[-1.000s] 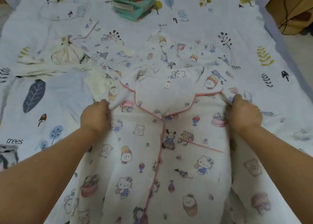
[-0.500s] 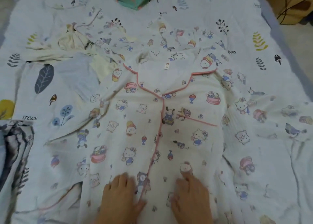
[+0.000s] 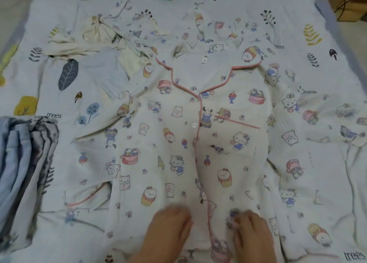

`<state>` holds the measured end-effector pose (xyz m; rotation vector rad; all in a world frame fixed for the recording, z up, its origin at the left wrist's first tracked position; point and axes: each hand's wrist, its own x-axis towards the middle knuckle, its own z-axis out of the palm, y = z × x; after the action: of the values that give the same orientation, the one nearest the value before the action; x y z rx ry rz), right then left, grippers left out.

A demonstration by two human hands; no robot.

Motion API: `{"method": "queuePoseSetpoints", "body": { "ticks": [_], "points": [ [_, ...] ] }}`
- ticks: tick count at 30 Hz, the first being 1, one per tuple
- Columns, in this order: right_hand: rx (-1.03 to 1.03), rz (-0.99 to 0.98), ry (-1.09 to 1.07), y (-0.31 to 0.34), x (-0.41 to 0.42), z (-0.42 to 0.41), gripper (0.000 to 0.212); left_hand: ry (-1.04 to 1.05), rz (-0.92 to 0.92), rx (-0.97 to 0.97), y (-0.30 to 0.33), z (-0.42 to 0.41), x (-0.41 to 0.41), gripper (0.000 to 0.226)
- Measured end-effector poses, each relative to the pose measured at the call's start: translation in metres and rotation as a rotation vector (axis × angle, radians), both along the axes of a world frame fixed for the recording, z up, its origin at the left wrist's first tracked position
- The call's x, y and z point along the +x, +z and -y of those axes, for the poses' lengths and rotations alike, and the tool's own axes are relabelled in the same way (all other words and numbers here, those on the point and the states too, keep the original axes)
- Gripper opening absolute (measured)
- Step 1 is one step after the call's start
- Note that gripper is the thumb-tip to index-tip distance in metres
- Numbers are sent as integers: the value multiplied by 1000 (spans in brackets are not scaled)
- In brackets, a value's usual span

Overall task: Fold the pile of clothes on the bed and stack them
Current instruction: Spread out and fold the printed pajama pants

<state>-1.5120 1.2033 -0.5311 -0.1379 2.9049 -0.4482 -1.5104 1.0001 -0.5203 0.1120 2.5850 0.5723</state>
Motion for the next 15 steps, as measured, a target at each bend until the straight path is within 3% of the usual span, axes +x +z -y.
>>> {"method": "queuePoseSetpoints", "body": {
  "ticks": [1, 3, 5, 7, 9, 12, 15],
  "points": [
    [-32, -18, -118, 1, -4, -10, 38, 131, -118, 2, 1, 14, 2, 31],
    [-23, 29, -349, 4, -15, -21, 34, 419, -347, -95, -5, 45, 13, 26],
    [1, 198, -471, 0, -22, -22, 34, 648, -253, -227, -14, 71, 22, 27],
    [4, 286, -477, -7, -23, -18, 43, 775, -33, -246, -21, 87, 25, 41],
    [-30, 343, -483, -12, -23, -14, 40, 782, 138, -159, -26, 94, 29, 32],
    [29, 378, -414, -9, -23, -21, 27, 719, 66, -100, -30, 106, 36, 16],
    [180, 341, -371, -1, -24, -46, 27, 695, 22, -217, -22, 129, 47, 30]
  ]
}}
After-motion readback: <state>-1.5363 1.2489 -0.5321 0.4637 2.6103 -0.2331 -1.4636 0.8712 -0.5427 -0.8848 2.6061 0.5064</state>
